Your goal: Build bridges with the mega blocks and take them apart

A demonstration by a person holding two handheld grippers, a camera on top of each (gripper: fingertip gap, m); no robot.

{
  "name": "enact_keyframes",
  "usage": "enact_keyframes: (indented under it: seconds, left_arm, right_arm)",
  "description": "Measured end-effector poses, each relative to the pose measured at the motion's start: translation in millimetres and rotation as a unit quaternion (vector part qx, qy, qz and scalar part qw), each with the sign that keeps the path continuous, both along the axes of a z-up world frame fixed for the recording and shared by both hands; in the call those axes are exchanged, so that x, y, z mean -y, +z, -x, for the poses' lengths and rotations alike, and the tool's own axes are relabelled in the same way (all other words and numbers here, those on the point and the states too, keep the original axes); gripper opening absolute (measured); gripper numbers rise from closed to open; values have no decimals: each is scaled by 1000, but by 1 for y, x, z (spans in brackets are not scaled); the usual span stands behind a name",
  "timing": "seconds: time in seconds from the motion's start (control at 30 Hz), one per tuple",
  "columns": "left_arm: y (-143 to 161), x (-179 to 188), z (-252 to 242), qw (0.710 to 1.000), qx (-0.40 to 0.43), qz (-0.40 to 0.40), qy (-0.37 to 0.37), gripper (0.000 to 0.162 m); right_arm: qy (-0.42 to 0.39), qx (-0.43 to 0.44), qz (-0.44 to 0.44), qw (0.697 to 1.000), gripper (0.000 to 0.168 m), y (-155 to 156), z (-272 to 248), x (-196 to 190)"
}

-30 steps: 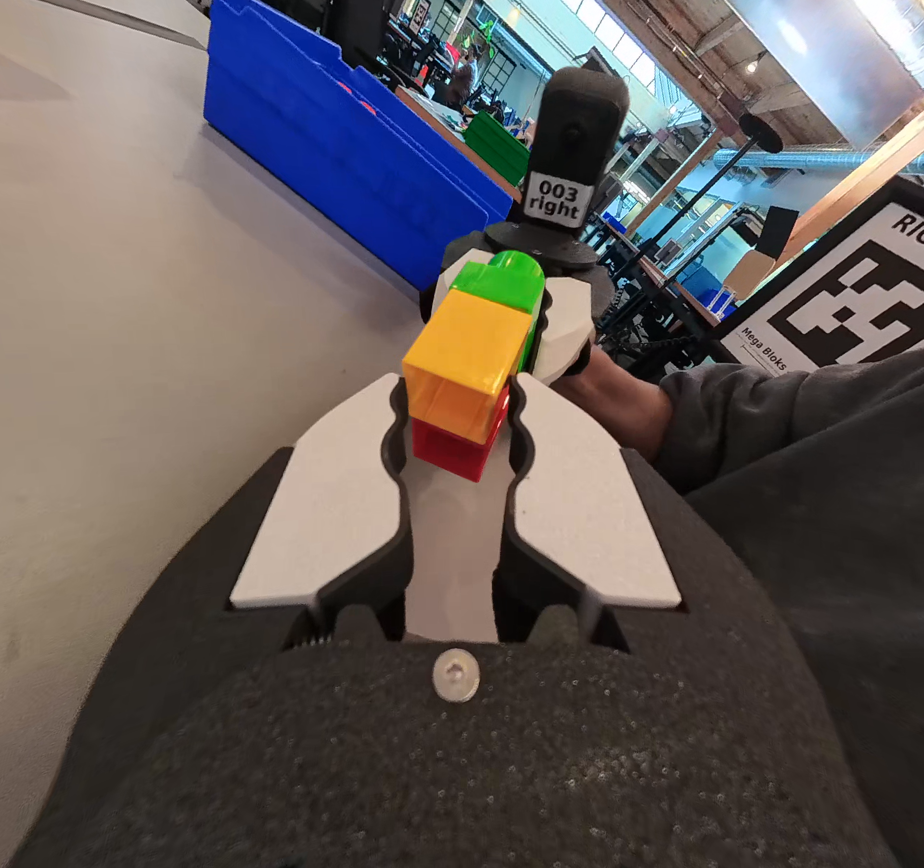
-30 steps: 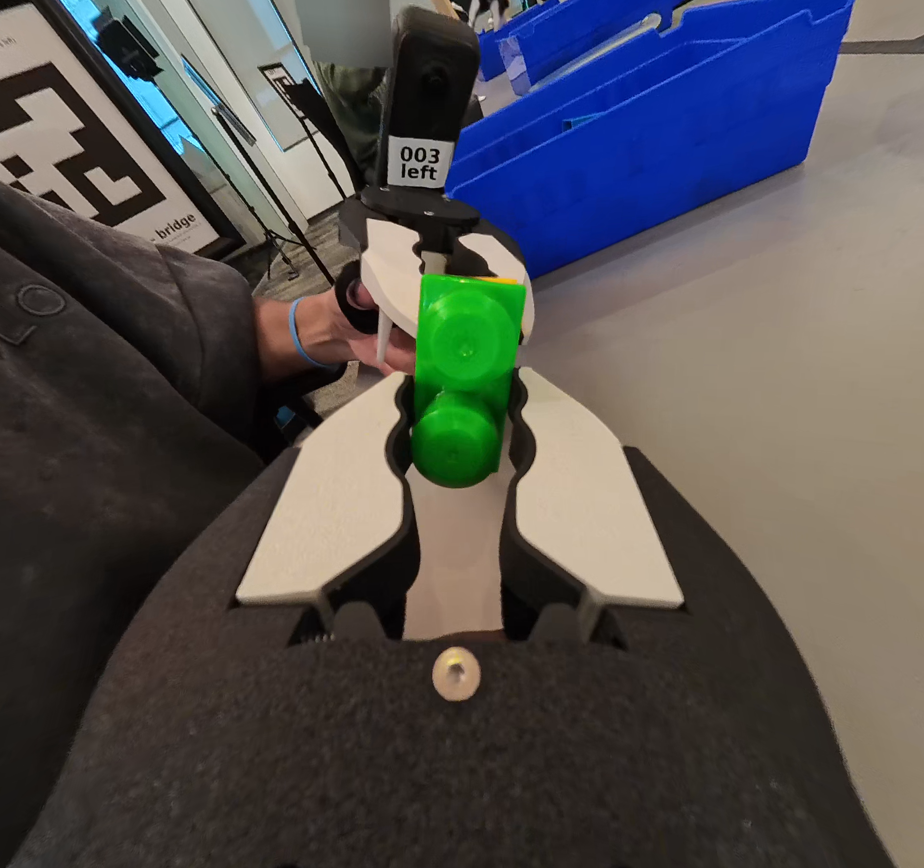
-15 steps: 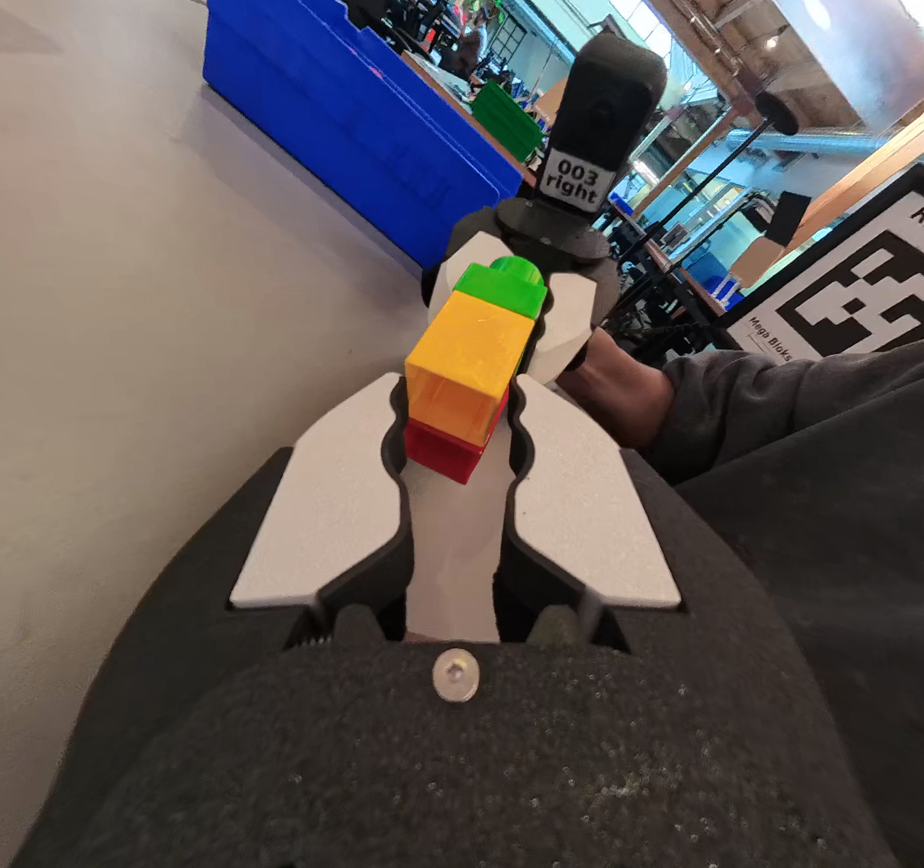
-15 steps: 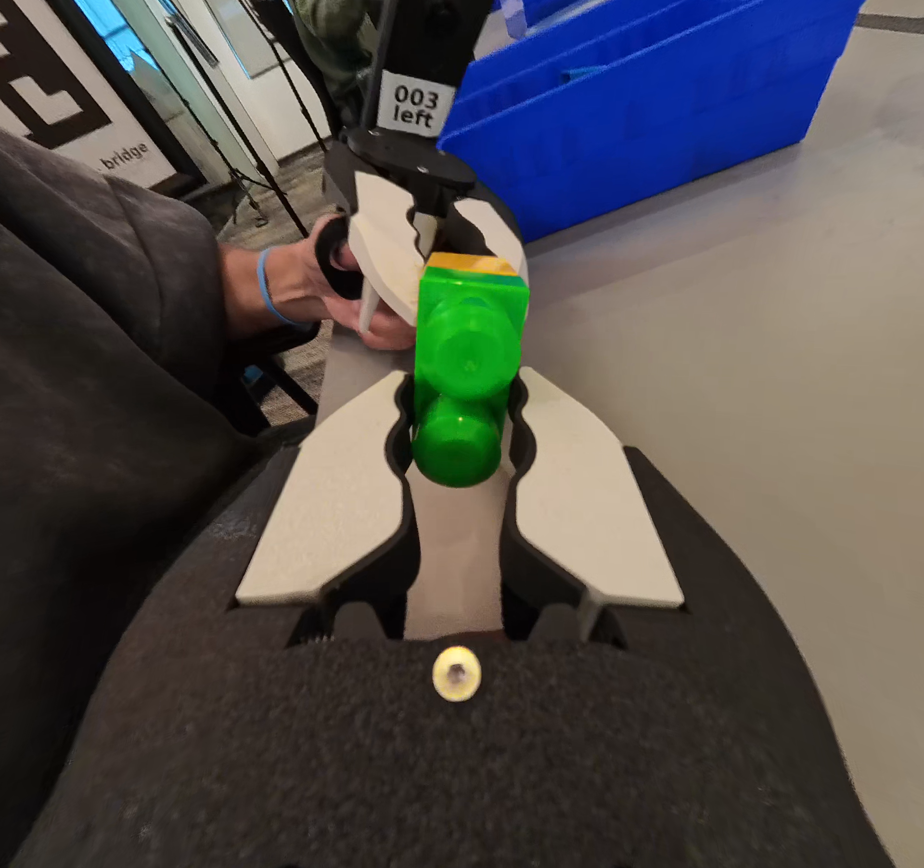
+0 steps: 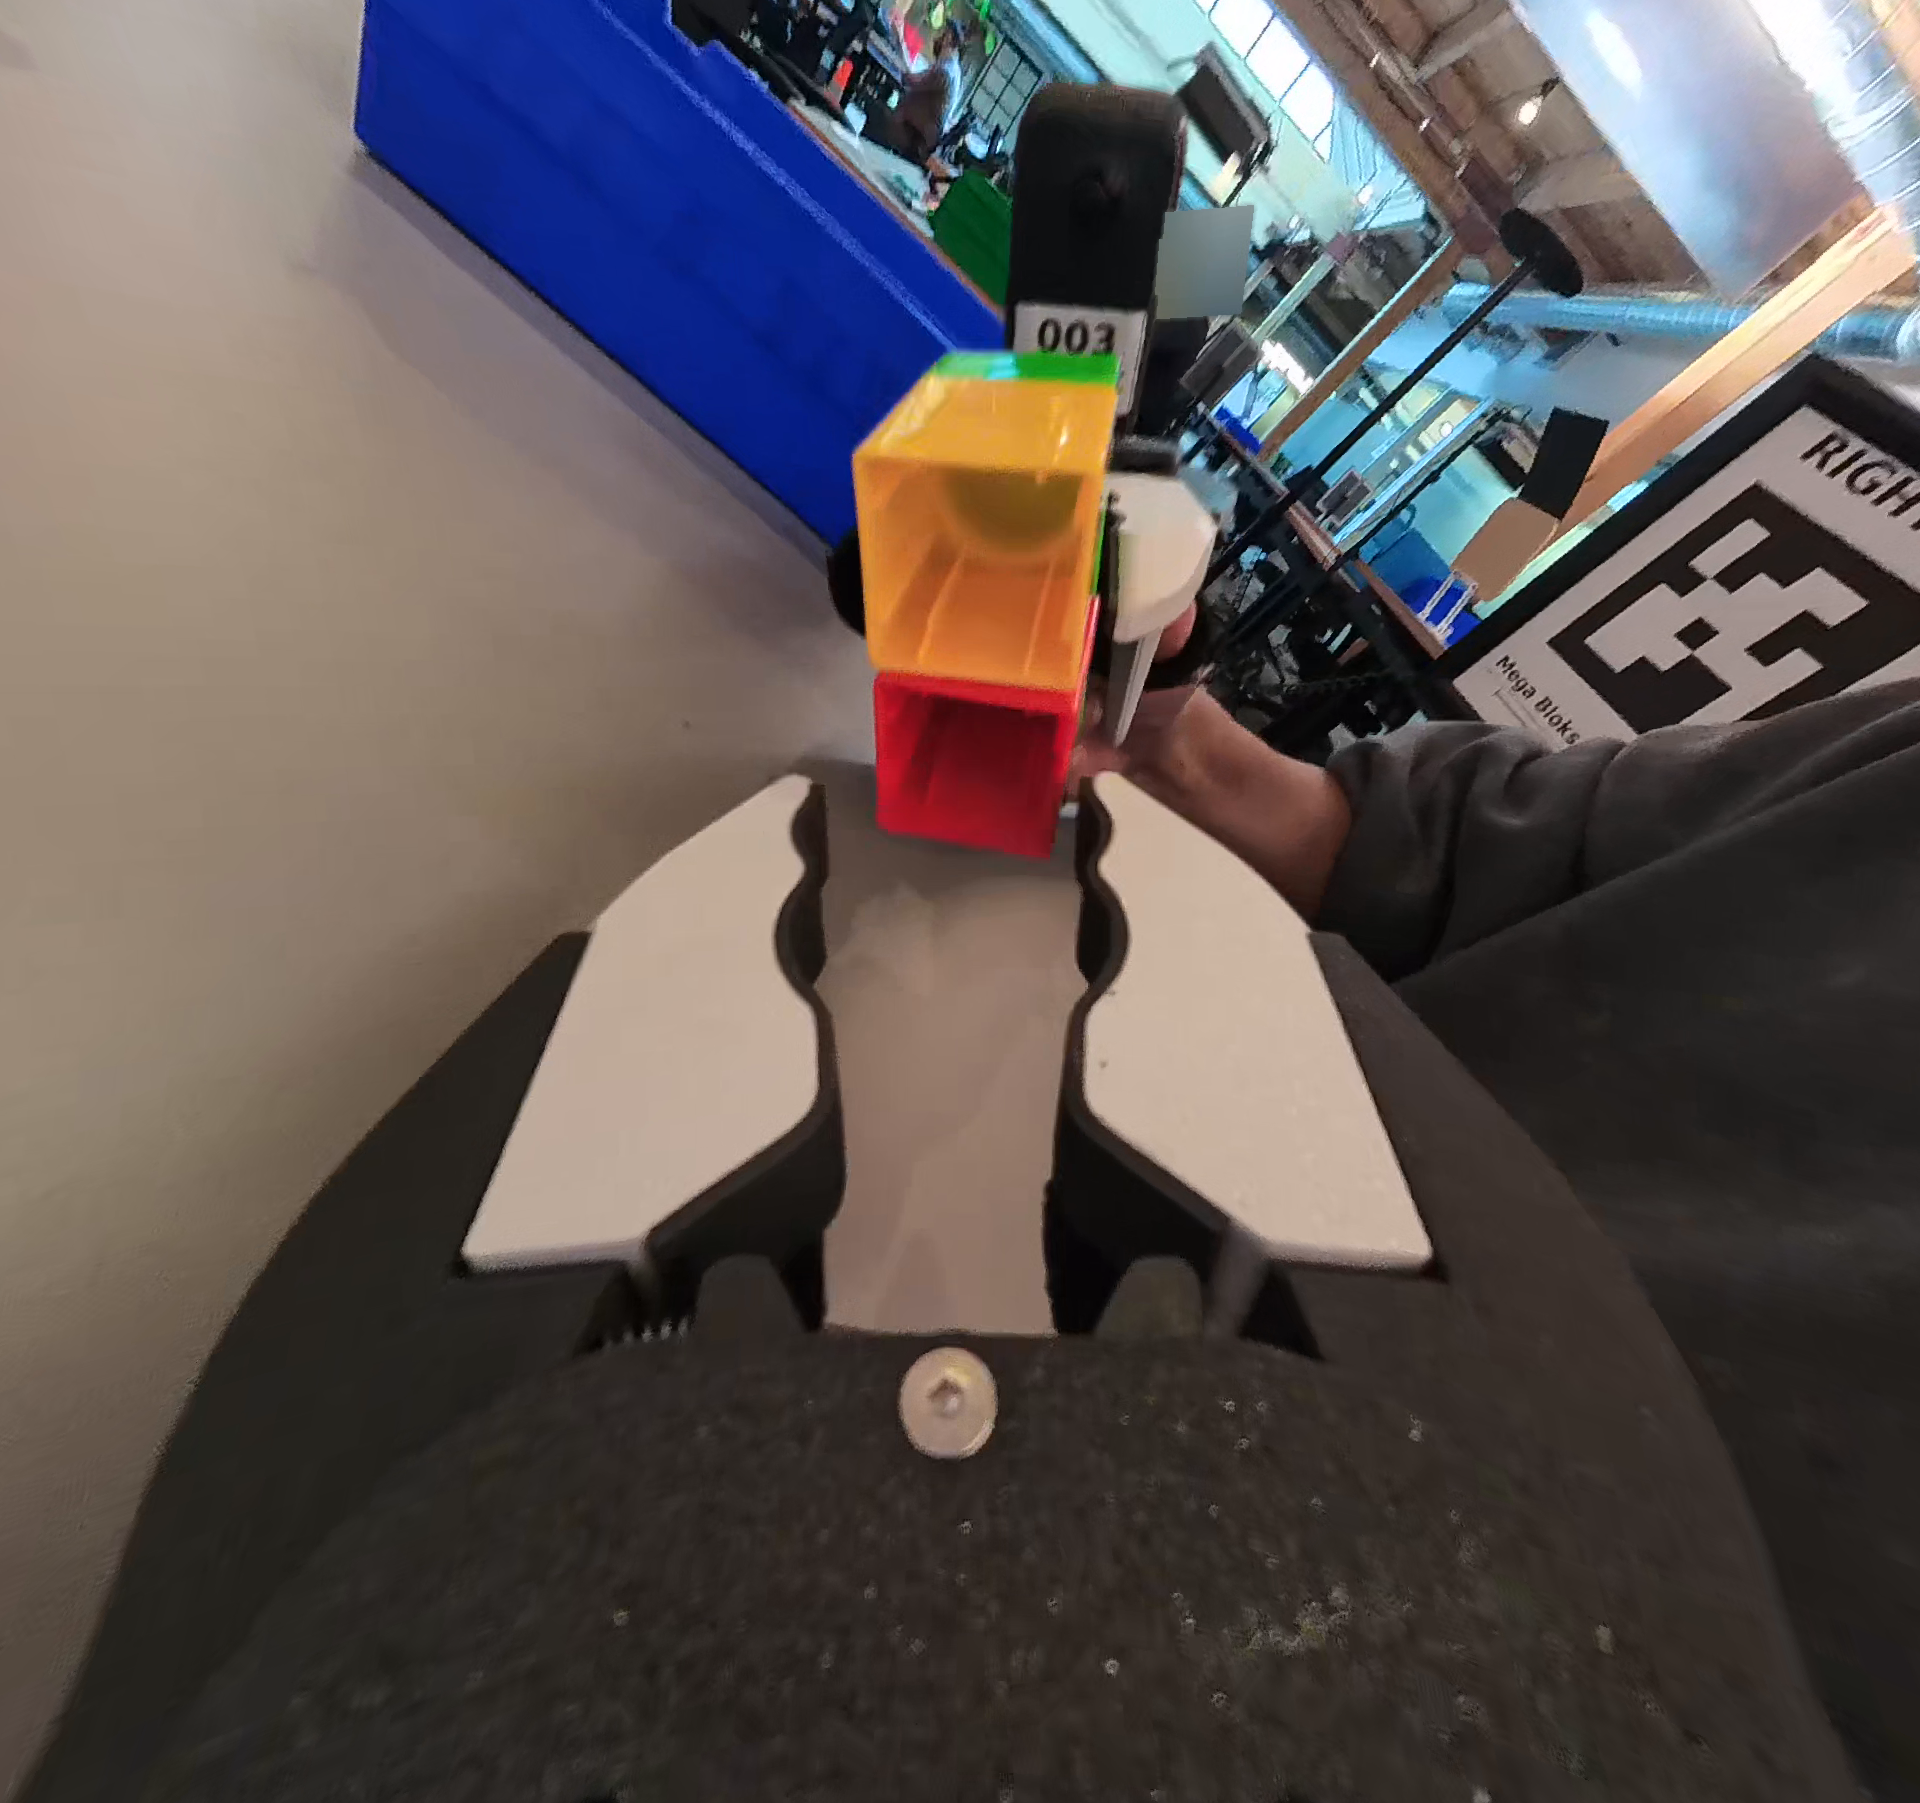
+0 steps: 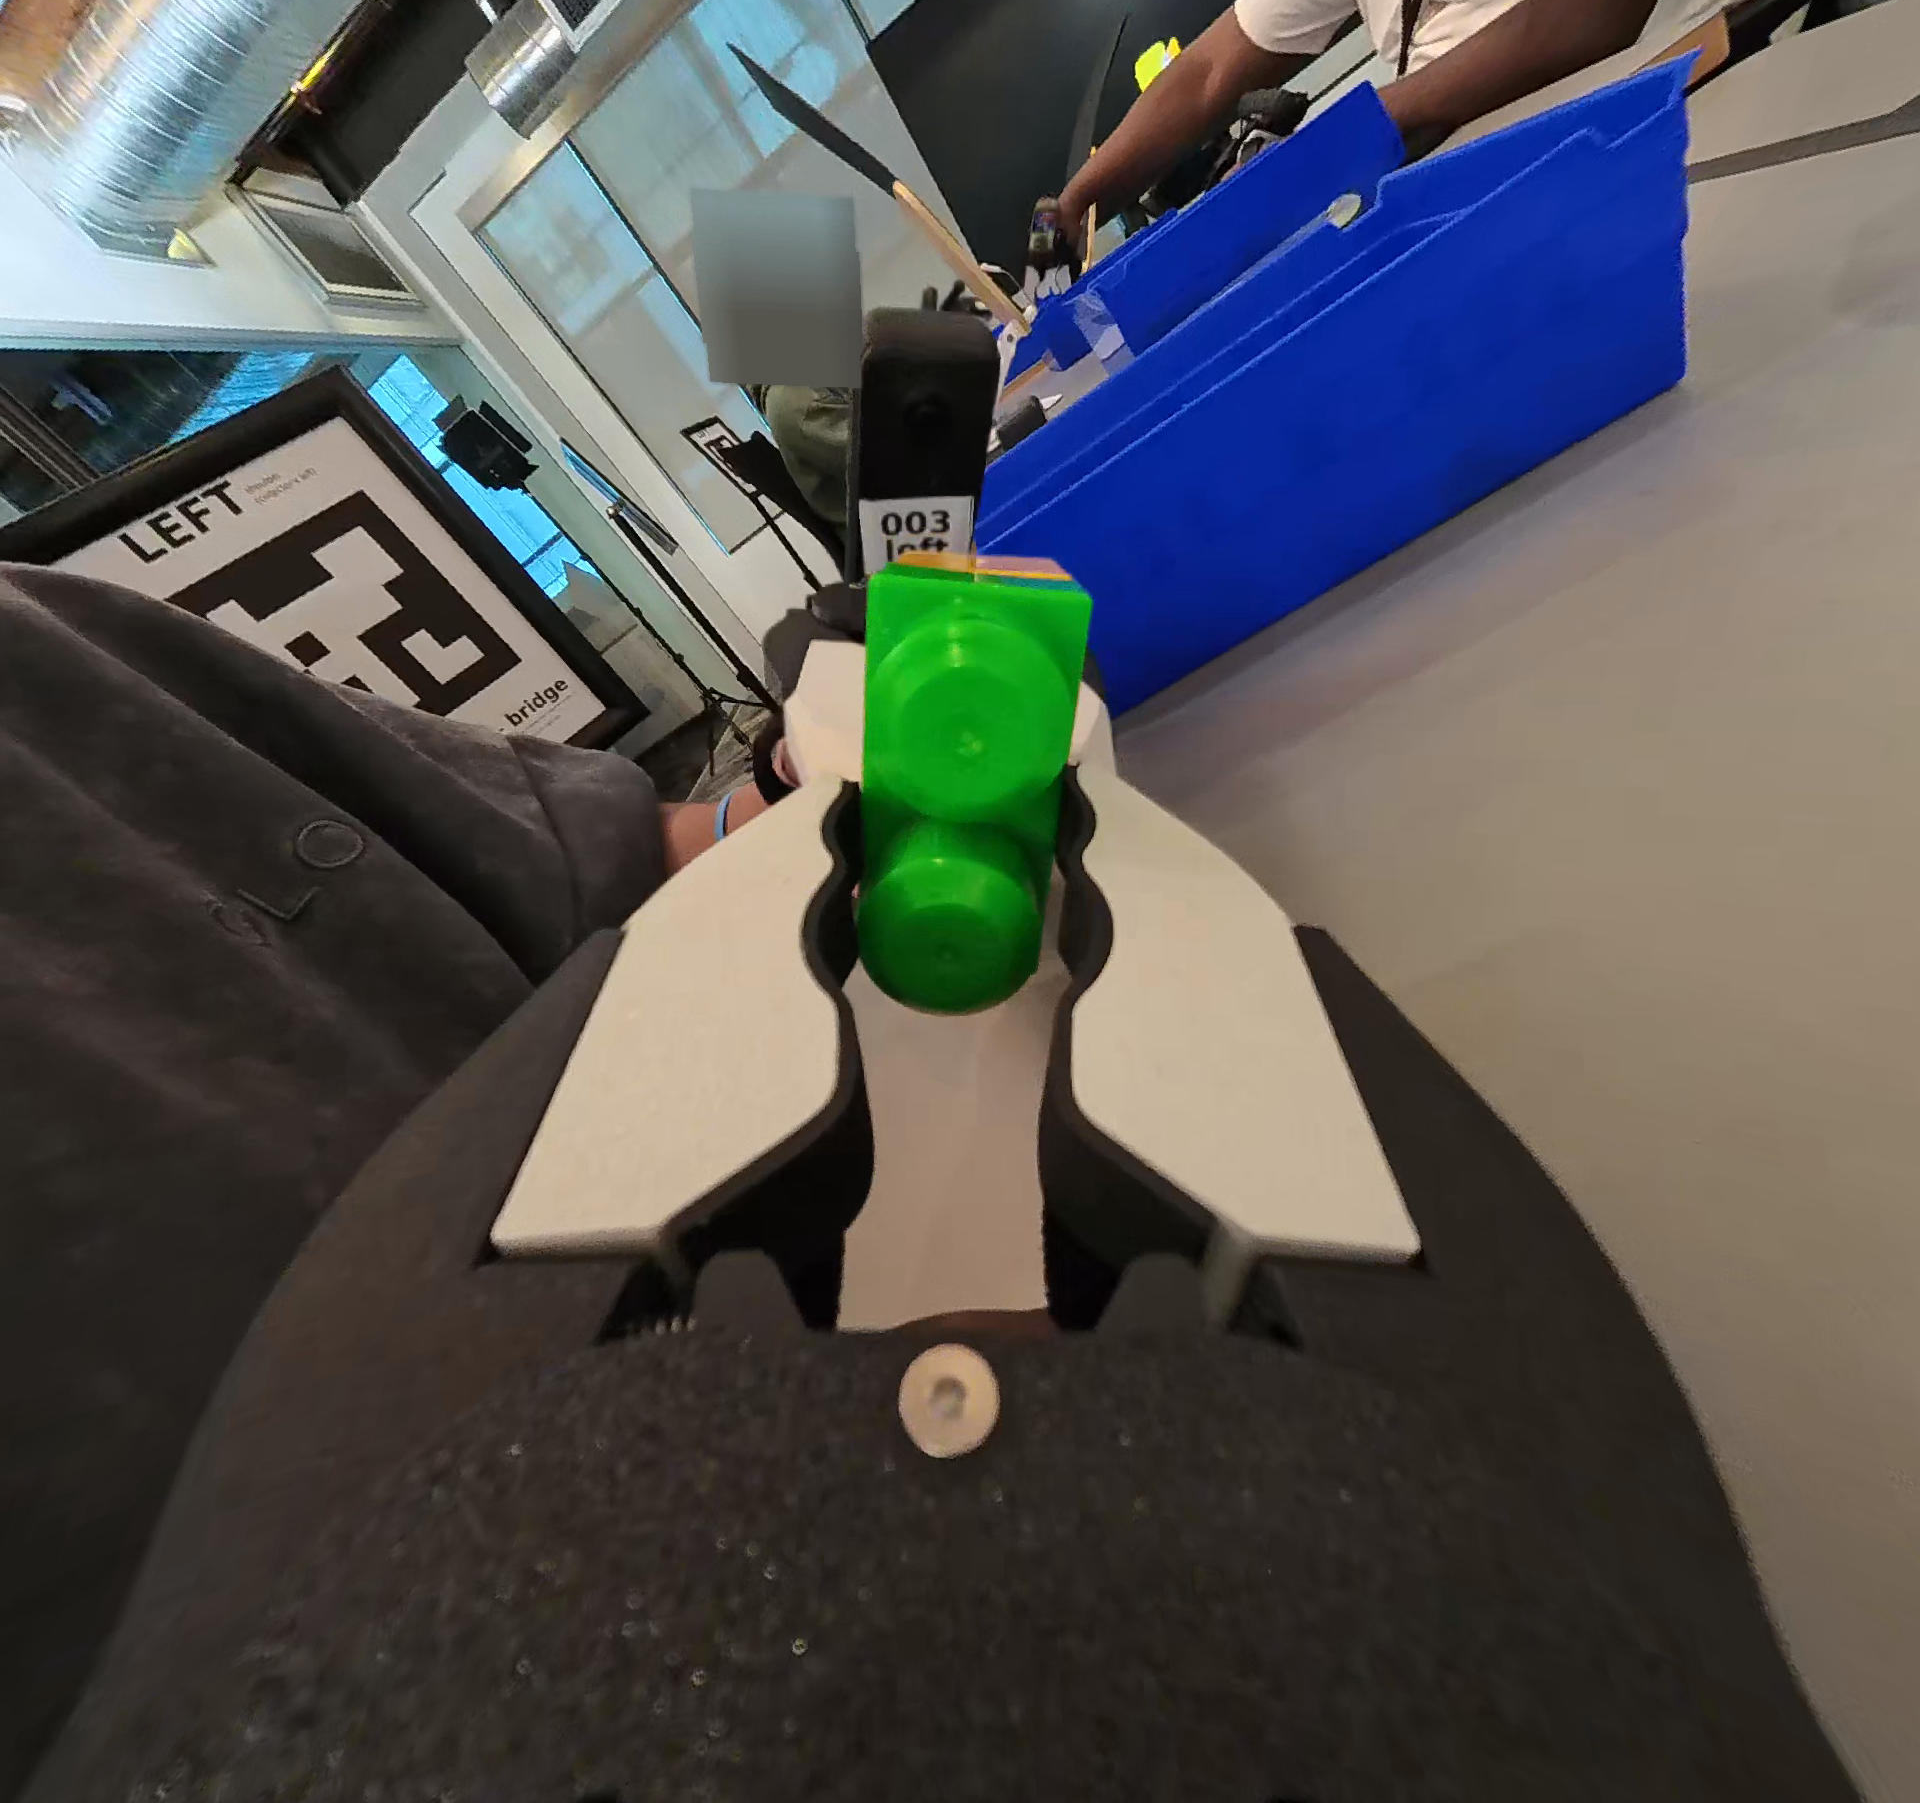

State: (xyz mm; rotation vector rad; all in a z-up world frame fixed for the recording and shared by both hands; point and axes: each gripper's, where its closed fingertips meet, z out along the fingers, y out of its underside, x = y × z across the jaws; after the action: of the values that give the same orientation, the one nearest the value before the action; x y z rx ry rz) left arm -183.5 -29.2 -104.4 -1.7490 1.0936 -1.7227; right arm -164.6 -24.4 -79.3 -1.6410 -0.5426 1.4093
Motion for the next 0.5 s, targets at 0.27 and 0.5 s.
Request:
enact_keyframes:
  seconds: [0.27,0.5]
  left_arm:
    - [8,0,-2,998,36,60,6,34]
    - [7,1,-1,997,31,62,14,35]
  right_arm:
    - [-11,3,-18,1000,36,0,5,1]
    - [-14,25,-27,999,36,-2,8,3]
